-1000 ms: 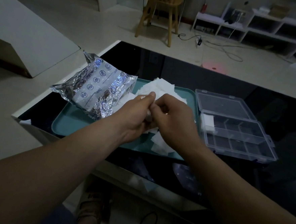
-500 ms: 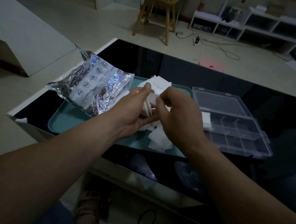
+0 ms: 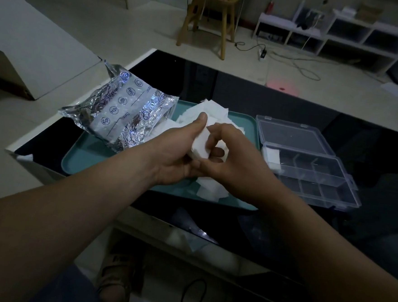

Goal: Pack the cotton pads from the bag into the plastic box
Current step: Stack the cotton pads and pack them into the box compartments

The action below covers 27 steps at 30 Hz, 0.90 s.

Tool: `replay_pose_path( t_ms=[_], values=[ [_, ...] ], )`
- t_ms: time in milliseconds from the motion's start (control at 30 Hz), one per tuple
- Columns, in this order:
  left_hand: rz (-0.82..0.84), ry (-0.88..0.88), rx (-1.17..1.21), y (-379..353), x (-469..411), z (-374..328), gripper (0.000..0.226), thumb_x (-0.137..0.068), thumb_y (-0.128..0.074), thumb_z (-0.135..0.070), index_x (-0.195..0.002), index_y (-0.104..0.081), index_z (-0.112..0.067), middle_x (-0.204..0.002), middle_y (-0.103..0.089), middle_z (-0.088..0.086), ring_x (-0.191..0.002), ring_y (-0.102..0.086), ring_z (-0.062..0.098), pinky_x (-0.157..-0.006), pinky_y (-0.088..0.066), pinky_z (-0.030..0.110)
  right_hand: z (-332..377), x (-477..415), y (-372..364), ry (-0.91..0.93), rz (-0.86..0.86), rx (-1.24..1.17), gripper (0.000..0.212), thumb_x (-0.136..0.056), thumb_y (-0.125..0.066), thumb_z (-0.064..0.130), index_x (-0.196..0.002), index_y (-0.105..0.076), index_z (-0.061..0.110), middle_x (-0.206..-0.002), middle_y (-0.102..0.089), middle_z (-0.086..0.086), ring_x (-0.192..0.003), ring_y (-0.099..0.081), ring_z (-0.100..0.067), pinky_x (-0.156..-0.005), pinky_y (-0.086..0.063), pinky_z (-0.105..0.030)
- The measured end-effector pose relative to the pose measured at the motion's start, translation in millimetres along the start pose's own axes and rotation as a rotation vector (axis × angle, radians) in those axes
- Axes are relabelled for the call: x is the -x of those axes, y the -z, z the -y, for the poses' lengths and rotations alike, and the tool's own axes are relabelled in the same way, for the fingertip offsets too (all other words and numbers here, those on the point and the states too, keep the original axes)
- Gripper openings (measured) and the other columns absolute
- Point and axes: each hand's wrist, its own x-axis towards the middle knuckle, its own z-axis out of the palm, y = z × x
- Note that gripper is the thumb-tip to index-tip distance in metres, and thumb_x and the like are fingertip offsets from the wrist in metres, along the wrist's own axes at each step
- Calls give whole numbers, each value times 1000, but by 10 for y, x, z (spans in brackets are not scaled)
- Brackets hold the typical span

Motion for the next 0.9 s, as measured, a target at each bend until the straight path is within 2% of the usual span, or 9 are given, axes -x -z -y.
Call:
replay_pose_path(
  t_ms=[33,133,233,300,367,467,567,733,900],
  values=[
    [16,5,-12,0,2,-3,59,-101,-43,-63,-133,-65,-17,-106,-69,11,-88,-68,24,-55,-57,30,4,3,2,-5,14,-55,38,-82,-87,23,-100,-56,11,-126,-59,2,-106,-57,1,-81,-45,-4],
    [63,20,-46,9,-6,1,54,-100,-41,-67,-116,-66,-22,-90,-69,6,-72,-61,22,-53,-54,28,-2,-5,-17,-27,46,-172,43,-81,-88,24,-103,-52,12,-131,-57,-1,-105,-65,-12,-81,-59,-24],
    [123,27,8,-1,-1,16,49,-101,-40,-65,-116,-61,-23,-94,-61,6,-77,-59,22,-59,-59,33,-23,-28,-23,-13,27,-136,43,-81,-88,27,-100,-51,14,-114,-60,1,-101,-62,-16,-81,-56,-23],
    [140,19,42,-5,-5,21,47,-103,-40,-60,-120,-61,-22,-96,-65,4,-80,-71,20,-58,-60,31,-45,-42,-49,-20,33,-162,50,-75,-89,37,-101,-50,19,-115,-59,3,-105,-65,-27,-82,-60,-44],
    [147,18,40,3,-26,30,48,-103,-40,-59,-123,-60,-21,-98,-65,3,-82,-73,18,-58,-59,30,-40,-46,-69,-11,32,-144,50,-72,-86,42,-98,-48,23,-110,-59,-1,-100,-66,-32,-75,-58,-55],
    [157,32,30,37,-79,54,49,-102,-42,-62,-131,-55,-26,-119,-50,6,-103,-60,19,-69,-60,33,-30,-27,-51,25,8,-105,48,-75,-89,32,-96,-49,17,-99,-57,-3,-90,-59,-27,-74,-53,-51],
    [177,74,22,43,-85,73,43,-101,-40,-65,-123,-51,-30,-110,-50,6,-93,-56,18,-69,-57,32,12,5,-31,21,18,-60,51,-74,-91,29,-97,-48,15,-97,-57,-3,-87,-54,-23,-74,-50,-44],
    [189,80,14,46,-99,88,43,-102,-37,-63,-118,-53,-27,-99,-58,1,-91,-57,17,-73,-52,34,18,30,-27,26,29,-45,50,-75,-90,28,-99,-47,15,-98,-56,-2,-90,-53,-22,-73,-49,-38],
    [217,124,88,17,-90,71,52,-105,-31,-56,-108,-68,-20,-97,-63,3,-83,-60,18,-78,-53,36,35,50,-6,0,9,-44,45,-79,-85,23,-100,-46,14,-99,-58,-2,-89,-57,-22,-74,-50,-39]
  ],
)
